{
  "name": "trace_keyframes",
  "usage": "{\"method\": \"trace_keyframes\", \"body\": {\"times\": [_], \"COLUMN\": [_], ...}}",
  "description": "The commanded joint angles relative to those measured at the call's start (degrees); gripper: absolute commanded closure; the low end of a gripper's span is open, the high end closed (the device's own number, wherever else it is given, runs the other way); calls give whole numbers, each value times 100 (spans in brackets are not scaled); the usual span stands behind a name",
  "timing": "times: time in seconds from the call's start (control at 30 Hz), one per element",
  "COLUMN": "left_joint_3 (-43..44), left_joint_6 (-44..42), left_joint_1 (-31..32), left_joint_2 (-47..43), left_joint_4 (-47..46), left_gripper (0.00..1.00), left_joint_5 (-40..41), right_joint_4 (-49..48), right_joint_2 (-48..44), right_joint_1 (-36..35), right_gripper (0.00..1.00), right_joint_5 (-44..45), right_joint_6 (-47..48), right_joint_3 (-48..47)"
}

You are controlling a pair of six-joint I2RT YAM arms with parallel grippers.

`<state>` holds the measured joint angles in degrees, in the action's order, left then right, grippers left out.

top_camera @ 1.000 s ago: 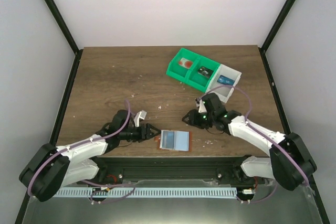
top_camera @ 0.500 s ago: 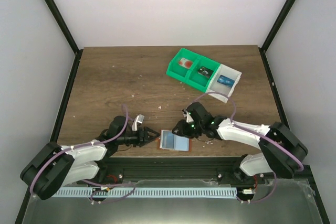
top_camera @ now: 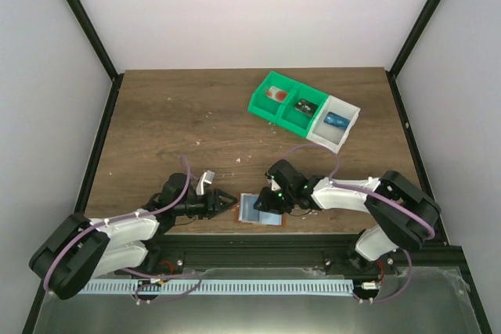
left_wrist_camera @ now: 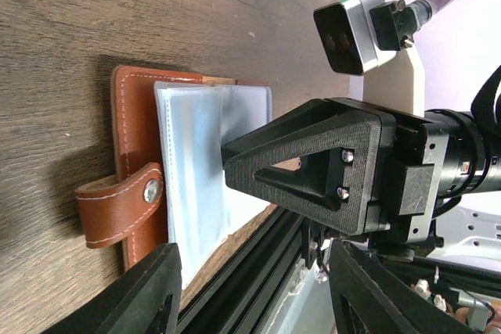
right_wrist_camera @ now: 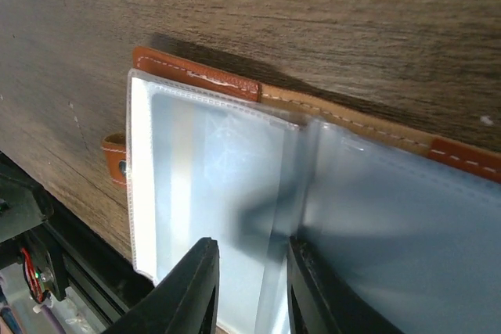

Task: Take the credit cards out of the card holder

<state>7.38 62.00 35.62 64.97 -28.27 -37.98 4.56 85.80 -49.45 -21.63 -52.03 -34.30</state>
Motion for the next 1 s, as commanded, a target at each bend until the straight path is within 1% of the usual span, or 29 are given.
{"method": "trace_keyframes", "body": {"times": [0.0,0.2,0.33,0.47,0.63,0.97], "left_joint_3": [49,125,205,305,330,357], "left_joint_6": [-4,398,518,528,616,339], "left_joint_1": [37,127,289,456,547,570], "left_joint_2": [-37,215,377,634,1041,1569], "left_joint_4": [-32,-519,-844,-1024,-1360,-1299], "left_gripper": [46,43,39,37,37,36], "left_joint_5": [71,36,45,91,124,264], "right_joint_4": [209,77,-68,-151,-252,-358], "right_joint_2": [-16,24,8,-1,-11,-8], "right_joint_1": [-57,-56,-56,-56,-56,-56], "right_gripper": [75,91,97,99,99,100], "right_joint_5": [377,467,491,484,434,385], "right_joint_6": [171,201,194,192,165,88], "right_joint_3": [-85,-14,106,186,244,336]}}
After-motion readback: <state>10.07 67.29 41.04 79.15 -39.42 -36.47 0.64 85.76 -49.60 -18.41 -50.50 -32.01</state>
